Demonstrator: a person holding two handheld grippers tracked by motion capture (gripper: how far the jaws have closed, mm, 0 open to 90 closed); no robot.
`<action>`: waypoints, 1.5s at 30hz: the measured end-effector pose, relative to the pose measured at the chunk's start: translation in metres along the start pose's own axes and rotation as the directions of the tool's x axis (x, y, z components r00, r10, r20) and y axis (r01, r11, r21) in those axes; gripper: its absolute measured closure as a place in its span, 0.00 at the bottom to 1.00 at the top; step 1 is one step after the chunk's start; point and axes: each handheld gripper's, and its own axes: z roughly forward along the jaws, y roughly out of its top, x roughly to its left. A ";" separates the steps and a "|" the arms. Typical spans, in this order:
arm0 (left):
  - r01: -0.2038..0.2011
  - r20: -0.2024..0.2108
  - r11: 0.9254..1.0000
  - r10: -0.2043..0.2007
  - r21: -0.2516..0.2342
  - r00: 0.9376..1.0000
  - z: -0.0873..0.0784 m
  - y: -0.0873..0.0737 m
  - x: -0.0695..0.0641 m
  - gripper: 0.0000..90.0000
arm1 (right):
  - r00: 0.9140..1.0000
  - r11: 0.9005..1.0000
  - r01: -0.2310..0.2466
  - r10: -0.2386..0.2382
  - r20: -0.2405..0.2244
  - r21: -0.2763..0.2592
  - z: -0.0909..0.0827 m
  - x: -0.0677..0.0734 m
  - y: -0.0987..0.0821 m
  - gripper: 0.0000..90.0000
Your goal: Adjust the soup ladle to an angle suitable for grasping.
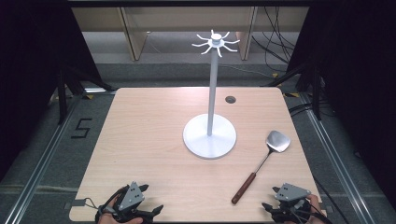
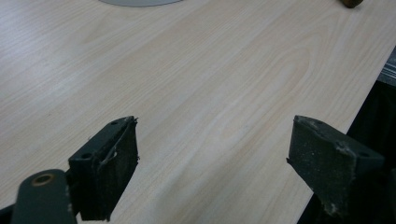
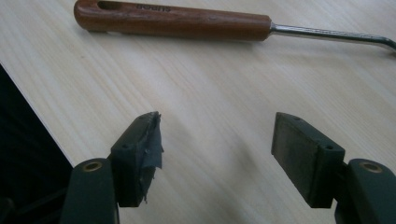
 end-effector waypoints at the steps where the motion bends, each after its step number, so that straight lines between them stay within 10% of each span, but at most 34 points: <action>1: -0.004 -0.001 1.000 0.004 0.012 1.000 0.000 0.000 0.000 0.17 | 1.000 1.000 0.004 -0.004 0.001 0.005 0.000 0.000 0.000 0.38; 20: 0.014 0.001 0.999 -0.014 0.044 1.000 0.001 -0.001 0.001 0.17 | 0.990 0.990 0.139 -0.139 0.007 -0.024 0.010 0.005 0.024 0.32; 21: 0.060 0.000 0.998 -0.060 -0.007 0.998 0.004 -0.001 -0.003 0.17 | 0.986 0.986 0.165 -0.165 0.012 -0.025 0.011 0.005 0.028 0.31; 29: 0.029 0.000 0.999 -0.029 0.024 1.000 0.002 -0.001 0.000 0.17 | 0.944 0.945 0.325 -0.327 -0.046 -0.046 0.022 -0.001 0.047 0.32; 31: 0.023 0.004 1.000 -0.023 0.009 1.000 0.003 -0.001 0.000 0.17 | 0.951 0.952 0.304 -0.306 -0.053 -0.038 0.022 -0.001 0.048 0.32; 32: 0.035 -0.010 0.999 -0.035 0.018 0.999 0.003 -0.001 0.000 0.17 | 0.932 0.935 0.350 -0.353 -0.078 -0.050 0.027 -0.004 0.053 0.32; 39: 0.045 -0.002 0.999 -0.045 -0.007 0.999 0.004 -0.002 -0.001 0.17 | 0.916 0.934 0.349 -0.356 -0.183 -0.074 0.035 -0.008 0.065 0.32; 45: 0.037 -0.009 0.999 -0.037 0.001 0.999 0.003 -0.002 0.000 0.17 | 0.881 0.912 0.407 -0.408 -0.240 -0.058 0.045 -0.012 0.074 0.31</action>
